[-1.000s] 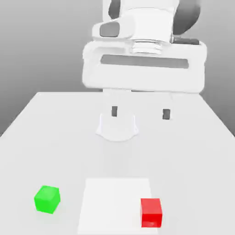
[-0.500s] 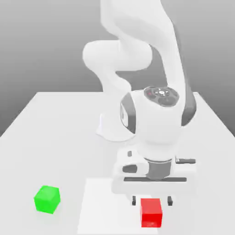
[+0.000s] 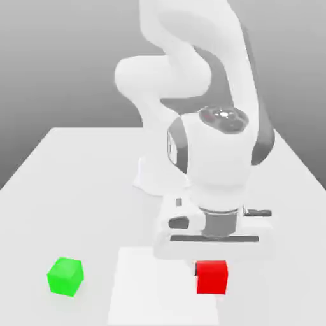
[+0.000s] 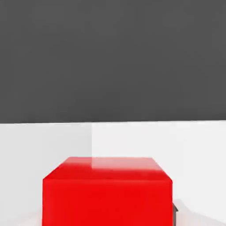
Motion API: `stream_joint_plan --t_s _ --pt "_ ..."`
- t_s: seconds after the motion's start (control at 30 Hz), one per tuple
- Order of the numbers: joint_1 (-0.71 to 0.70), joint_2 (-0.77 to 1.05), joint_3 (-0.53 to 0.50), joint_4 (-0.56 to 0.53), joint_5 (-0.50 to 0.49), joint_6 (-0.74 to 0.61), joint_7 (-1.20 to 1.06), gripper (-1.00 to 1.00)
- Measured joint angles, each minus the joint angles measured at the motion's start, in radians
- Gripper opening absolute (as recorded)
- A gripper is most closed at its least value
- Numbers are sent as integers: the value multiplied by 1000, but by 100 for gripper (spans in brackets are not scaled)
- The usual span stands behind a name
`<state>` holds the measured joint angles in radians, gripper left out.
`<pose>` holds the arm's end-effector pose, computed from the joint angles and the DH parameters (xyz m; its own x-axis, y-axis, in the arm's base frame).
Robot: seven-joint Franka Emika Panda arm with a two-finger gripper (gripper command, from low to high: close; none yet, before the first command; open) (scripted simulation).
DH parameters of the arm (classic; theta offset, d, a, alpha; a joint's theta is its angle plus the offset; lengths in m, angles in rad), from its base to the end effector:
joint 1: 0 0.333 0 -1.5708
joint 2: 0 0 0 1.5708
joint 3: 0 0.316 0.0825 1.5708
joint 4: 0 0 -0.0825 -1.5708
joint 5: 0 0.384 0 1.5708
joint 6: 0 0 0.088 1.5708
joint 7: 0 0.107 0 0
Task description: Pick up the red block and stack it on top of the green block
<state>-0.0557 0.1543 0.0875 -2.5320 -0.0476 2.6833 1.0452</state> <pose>0.4604 0.0172 0.2170 0.5639 -0.8258 0.0054 -0.8258 -0.5639 0.0058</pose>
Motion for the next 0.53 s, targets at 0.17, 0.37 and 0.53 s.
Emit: stream_joint_plan --t_s 0.17,0.37,0.53 --pt "-164 -68 -136 -31 37 -36 36 -100" --pt "-296 -21 -190 -48 80 29 52 -100" --pt "-307 66 -175 -44 104 112 36 100"
